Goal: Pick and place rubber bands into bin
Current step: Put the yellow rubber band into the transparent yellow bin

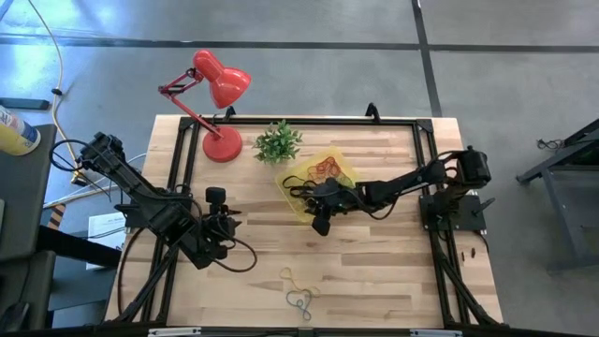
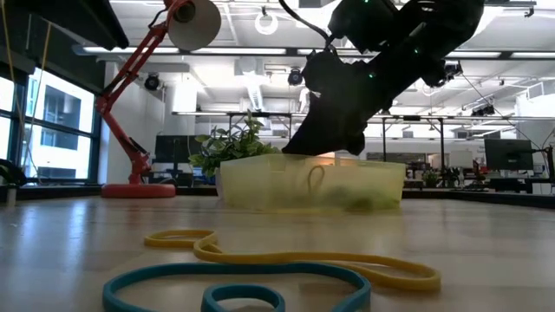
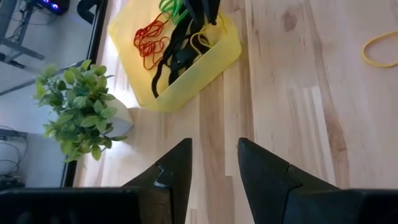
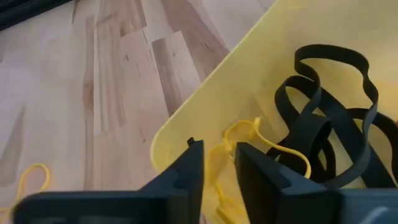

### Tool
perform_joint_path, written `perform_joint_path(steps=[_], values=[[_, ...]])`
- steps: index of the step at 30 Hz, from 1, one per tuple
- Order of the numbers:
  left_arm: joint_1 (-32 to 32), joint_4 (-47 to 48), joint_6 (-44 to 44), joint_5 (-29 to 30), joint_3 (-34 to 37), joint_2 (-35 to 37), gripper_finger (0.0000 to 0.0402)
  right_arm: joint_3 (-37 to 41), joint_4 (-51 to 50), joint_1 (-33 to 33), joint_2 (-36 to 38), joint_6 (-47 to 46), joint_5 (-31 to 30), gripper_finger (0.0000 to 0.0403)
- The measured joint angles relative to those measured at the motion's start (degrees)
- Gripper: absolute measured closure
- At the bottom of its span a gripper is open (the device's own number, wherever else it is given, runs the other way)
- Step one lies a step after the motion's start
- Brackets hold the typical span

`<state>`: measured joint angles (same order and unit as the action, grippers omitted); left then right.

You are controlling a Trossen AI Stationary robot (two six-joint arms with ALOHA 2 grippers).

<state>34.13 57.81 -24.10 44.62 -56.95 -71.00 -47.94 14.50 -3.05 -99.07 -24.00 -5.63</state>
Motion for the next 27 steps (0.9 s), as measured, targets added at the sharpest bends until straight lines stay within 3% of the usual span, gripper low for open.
perform_joint_path(steps=[7,17,27], values=[[0.0,-4.9,0.8,-1.1,1.3,0.0,0.0284,0.0,1.3,0.0,0.6,0.7,0.0,0.025],[-0.7,-20.0,16.2,-9.8,1.4,-0.5,0.0284,0.0,-5.4,-2.1,9.4,4.3,4.6,0.0215],[-8.9,-36.0,30.6,-31.2,1.3,-11.1,0.0284,0.0,-21.6,-13.6,14.1,-0.2,3.8,0.0237]])
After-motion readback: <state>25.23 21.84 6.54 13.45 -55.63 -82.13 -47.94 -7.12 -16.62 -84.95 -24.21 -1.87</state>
